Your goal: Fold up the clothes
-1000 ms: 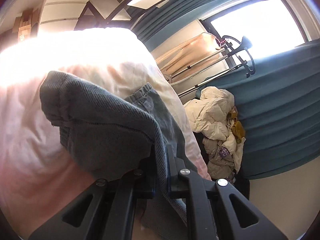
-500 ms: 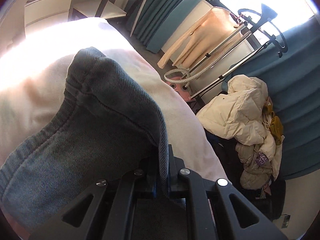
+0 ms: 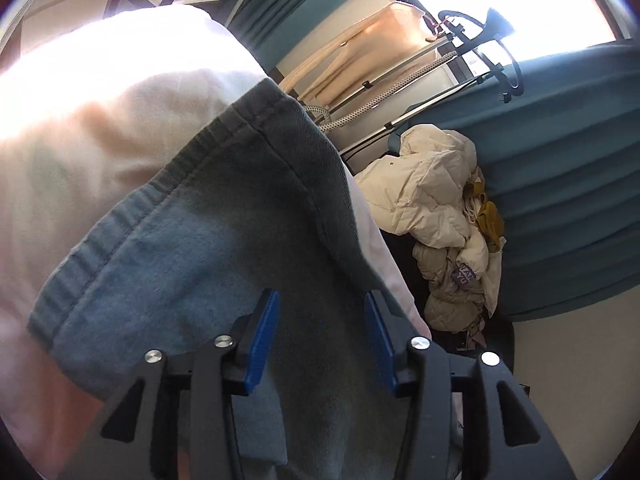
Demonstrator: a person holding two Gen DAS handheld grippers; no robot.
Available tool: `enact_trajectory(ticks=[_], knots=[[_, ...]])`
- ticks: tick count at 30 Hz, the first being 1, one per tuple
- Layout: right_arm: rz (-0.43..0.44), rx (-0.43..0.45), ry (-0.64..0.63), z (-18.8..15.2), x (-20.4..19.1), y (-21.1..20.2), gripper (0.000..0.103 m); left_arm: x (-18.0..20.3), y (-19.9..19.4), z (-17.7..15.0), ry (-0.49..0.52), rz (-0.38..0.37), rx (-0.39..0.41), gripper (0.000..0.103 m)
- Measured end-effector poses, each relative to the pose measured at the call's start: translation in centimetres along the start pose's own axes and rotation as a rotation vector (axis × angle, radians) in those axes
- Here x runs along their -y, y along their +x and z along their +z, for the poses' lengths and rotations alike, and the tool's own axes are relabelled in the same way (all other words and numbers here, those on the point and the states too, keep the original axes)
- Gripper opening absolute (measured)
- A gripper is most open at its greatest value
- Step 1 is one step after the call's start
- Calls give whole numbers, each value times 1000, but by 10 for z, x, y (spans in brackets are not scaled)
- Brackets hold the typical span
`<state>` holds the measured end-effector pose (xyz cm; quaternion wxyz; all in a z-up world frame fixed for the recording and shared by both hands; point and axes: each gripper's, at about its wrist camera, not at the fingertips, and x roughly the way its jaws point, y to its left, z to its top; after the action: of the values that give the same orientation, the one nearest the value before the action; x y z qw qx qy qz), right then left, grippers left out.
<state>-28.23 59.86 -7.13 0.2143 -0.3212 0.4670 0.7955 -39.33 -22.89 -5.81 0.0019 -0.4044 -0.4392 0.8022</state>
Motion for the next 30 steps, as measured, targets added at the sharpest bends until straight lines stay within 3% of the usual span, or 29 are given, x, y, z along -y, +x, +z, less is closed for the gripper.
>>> enact_trajectory(ticks=[2,6,13,18,20,25,26,29,30], knots=[[15,-26,7,-9,8,-17,54,-15,-23,-14,-22,-42,8,56],[36,-54,33,-32,27,-51,63,-49,-34,-45,-81,-107,-79,68],[70,-155,138,-75,72,-71,69,-85,3,-88,-184,-111,-256,68],[71,-185,253,-96,107,-58,73,-93,19,-85,-255,-231,-221,68],[94,-186,316,-100,118,-46,74,-91,26,-80,-228,-238,-212,68],[191,-168,332,-97,119,-11,75,-91,42,-70,-234,-261,-178,68],[200,-152,337,-96,118,-6,76,-89,42,-70,-231,-252,-168,66],[176,-94,341,-92,115,1,76,-82,39,-71,-211,-193,-122,43],[167,-74,337,-92,113,2,75,-80,36,-72,-210,-190,-101,30]])
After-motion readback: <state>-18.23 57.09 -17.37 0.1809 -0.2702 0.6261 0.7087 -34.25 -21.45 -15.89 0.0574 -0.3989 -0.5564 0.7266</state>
